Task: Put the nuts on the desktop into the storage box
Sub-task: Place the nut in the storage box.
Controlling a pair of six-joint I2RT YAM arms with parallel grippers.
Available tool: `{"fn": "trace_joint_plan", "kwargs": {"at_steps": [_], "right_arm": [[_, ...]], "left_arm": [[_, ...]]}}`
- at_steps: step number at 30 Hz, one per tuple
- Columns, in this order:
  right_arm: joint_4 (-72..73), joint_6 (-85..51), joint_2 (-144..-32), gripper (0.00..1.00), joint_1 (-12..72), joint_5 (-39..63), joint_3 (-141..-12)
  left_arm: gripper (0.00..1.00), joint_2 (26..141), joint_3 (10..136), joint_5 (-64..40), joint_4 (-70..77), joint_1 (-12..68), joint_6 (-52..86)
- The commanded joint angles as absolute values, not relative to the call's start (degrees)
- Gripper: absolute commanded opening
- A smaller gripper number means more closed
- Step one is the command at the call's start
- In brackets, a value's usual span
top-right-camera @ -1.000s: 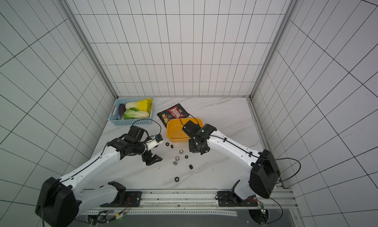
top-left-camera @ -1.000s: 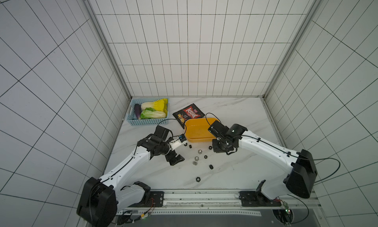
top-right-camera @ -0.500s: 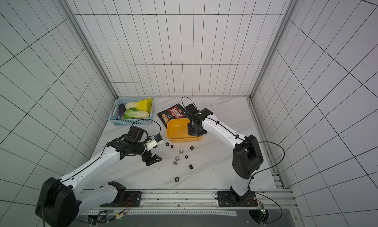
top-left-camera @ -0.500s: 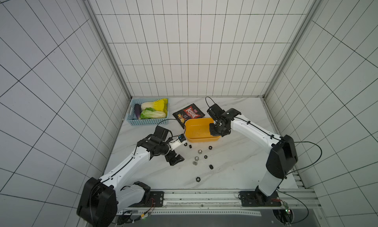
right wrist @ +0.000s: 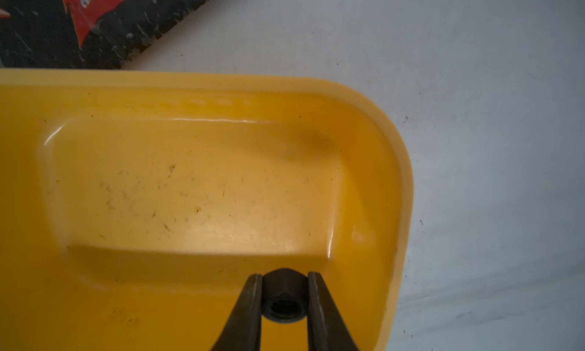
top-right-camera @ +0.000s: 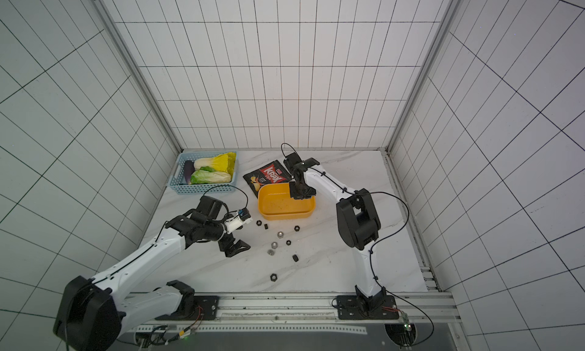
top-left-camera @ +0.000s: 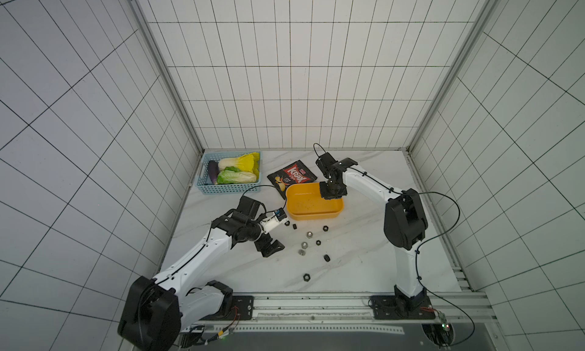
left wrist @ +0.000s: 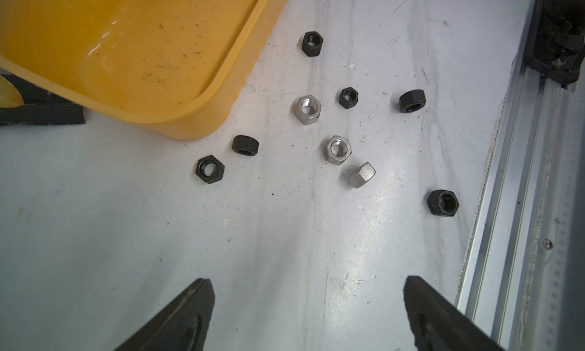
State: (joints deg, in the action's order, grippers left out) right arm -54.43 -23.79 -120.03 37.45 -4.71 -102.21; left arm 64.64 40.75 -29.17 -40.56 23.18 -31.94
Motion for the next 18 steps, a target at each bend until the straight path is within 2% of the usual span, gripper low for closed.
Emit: {"fn": "trace_joint_plan", "kwargs": {"at_steps": [1, 11, 14, 16, 18], "right_arm": [[-54.9, -23.1, -123.7, 0.15, 36.7, -4.5, -105.9], [-54.6, -23.0, -132.7, 0.14, 36.2, -4.6, -109.6], [-54.6, -23.2, -132.7, 0.21, 36.0, -4.4, -109.5], [-54.6, -23.3, -131.7, 0.30, 36.1, -4.4, -109.3], [-54.6, -23.2, -130.4, 0.33, 36.1, -4.4, -109.1]], "left_arm": [[0.97, 63.5, 40.3, -29.3, -39.3, 23.0, -32.1], [0.97, 63.4, 39.8, -29.5, -39.3, 22.9, -33.2], [0.97, 63.2, 39.6, -29.6, -39.3, 23.0, -33.6], [0.97, 63.1, 39.6, -29.6, -39.3, 23.0, -33.6], [0.97, 63.2, 39.7, -29.7, -39.3, 23.0, -33.6]]}}
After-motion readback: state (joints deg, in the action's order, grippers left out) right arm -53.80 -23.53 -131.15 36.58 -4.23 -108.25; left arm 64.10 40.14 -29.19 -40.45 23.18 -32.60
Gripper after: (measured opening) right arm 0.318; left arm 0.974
